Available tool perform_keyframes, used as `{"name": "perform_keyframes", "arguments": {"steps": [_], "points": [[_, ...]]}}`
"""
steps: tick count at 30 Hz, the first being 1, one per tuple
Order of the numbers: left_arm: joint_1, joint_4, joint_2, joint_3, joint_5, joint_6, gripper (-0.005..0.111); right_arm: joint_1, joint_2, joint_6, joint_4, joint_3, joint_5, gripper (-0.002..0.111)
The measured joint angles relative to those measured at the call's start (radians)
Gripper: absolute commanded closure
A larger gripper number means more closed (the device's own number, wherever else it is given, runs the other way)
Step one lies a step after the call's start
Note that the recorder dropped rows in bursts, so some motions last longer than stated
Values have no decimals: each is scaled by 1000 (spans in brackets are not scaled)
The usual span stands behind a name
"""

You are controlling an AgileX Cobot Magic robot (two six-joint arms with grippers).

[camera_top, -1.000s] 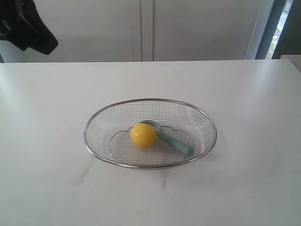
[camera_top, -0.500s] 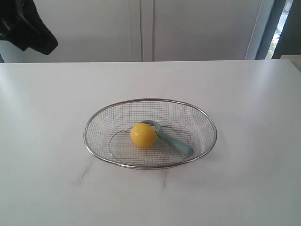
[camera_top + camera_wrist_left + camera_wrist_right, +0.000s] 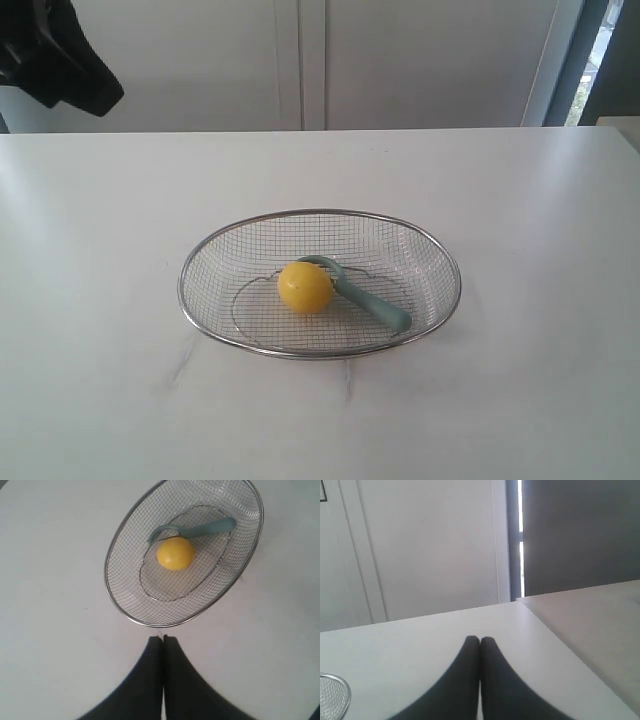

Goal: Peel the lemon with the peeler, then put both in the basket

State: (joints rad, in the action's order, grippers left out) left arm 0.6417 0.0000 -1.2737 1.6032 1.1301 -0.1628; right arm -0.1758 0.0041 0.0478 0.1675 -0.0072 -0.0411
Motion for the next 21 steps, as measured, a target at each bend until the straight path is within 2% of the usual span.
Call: {"name": "perform_keyframes", "arguments": {"steps": [9,15,21], "points": [[0,0,0,0,0,0,107,0,0,-162,-285,0,-50,108],[0,0,0,0,0,0,107,0,0,-137,-308,2,-243,108],[0,0,0,0,0,0,107,0,0,-73,-311,6,-275,108]]}}
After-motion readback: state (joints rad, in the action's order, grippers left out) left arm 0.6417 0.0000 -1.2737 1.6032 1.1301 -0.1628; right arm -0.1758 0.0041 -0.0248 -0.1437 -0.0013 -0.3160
